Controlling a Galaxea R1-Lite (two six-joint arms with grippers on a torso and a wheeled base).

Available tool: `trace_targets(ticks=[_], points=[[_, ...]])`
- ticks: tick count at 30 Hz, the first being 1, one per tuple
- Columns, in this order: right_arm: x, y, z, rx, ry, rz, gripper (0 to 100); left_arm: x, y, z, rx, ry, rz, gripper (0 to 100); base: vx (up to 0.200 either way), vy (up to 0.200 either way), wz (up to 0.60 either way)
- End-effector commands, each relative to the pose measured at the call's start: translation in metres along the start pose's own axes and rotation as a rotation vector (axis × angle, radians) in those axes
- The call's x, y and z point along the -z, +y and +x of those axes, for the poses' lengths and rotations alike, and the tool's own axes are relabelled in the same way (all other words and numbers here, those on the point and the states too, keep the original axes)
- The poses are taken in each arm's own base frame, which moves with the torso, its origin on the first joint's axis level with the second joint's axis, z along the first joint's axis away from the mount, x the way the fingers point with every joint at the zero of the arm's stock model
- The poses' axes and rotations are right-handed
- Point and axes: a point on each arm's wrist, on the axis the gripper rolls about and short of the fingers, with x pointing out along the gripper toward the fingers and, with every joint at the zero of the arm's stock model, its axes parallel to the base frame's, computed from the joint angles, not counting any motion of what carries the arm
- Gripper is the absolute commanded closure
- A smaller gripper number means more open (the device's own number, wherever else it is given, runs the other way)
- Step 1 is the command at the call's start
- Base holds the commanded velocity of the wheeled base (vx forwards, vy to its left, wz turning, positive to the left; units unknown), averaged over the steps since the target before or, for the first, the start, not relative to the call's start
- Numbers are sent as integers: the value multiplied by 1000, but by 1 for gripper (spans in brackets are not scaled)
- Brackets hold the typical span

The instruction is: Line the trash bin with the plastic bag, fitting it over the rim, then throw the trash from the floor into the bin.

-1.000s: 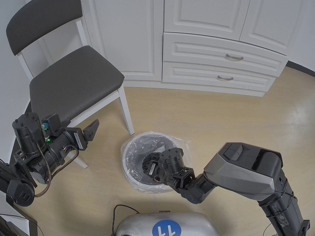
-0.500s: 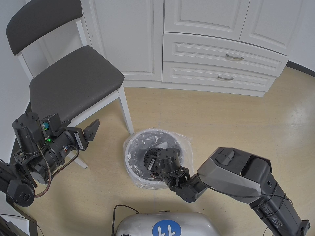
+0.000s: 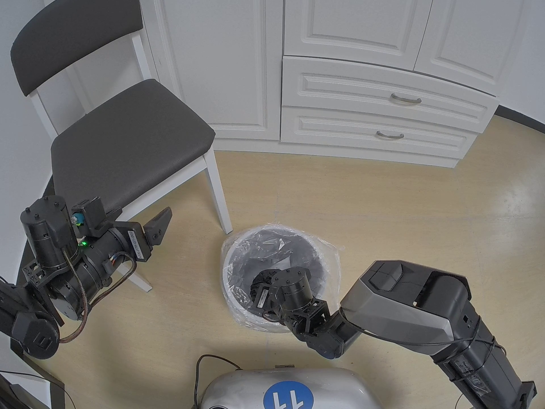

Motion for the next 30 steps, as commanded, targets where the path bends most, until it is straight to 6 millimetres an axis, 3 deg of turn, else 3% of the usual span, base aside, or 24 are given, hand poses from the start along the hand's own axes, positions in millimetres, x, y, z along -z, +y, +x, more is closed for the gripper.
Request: trace_targets(ticks=[1,3,4,18,24,28,30], points=[[0,1,-2,-4,0,-1,100,1,0,1,-1,3,0,0,0,0,0],[-1,1,-1,-6,-5,1,100,1,0,1,-1,3,0,0,0,0,0],[-1,1,-1,-8,-7,4,0,1,0,1,-1,3,0,0,0,0,0],[-6,4,-1,-18,-20,16,0,1,0,1,-2,5,0,0,0,0,0],[-20,11,-10,-46,-66,35,0,1,0,0,-1,3,0,0,0,0,0],[-32,17,-32,-65,-71,15,0,1,0,-1,2,4,0,0,0,0,0],[-52,22,-58,-75,-74,-72,0,2,-2,-2,11,8,2,0,0,0,0]])
